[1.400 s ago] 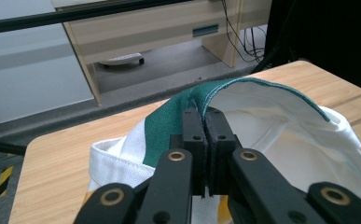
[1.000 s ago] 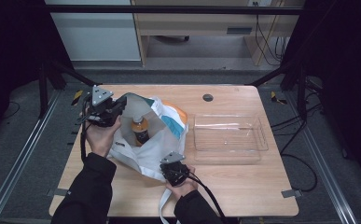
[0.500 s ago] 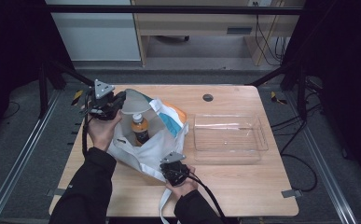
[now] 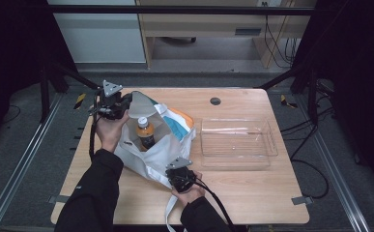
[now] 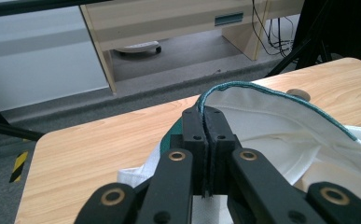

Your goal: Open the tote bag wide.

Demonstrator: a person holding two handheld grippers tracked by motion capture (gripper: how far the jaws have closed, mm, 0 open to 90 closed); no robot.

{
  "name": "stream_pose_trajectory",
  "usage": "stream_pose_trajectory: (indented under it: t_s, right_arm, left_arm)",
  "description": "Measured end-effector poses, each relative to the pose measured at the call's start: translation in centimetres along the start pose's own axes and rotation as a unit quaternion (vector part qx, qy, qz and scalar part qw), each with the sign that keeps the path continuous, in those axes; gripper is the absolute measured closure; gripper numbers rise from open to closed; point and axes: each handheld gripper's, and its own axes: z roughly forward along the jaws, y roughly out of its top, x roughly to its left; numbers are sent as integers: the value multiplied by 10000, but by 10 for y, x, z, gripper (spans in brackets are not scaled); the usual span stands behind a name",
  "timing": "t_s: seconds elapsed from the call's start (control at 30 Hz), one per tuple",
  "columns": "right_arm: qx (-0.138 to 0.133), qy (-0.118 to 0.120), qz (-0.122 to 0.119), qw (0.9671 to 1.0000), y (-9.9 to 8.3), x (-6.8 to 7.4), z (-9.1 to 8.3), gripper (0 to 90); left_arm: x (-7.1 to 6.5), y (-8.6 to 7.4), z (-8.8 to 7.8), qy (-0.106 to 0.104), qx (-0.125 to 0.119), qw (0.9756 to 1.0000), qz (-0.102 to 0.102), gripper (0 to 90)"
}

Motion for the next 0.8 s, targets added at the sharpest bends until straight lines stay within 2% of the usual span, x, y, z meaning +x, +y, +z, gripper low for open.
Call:
stream_pose_trajectory:
  t_s: [0.33,0.5,0.63,0.8]
  right_arm:
    - [2,0,-10,10000,0,0,0,900]
    - [-5,5,-11,10000,0,0,0,900]
    - [-7,5,-11,10000,0,0,0,900]
    - [-8,-3,-22,10000,0,0,0,900]
  left_arm:
    - [2,-8,15,22,134,9999,-5,886]
    - [5,-17,24,40,251,9997,-45,886]
    - [8,-24,29,21,284,9995,-152,886]
    - [9,-30,33,39,341,9993,-146,886]
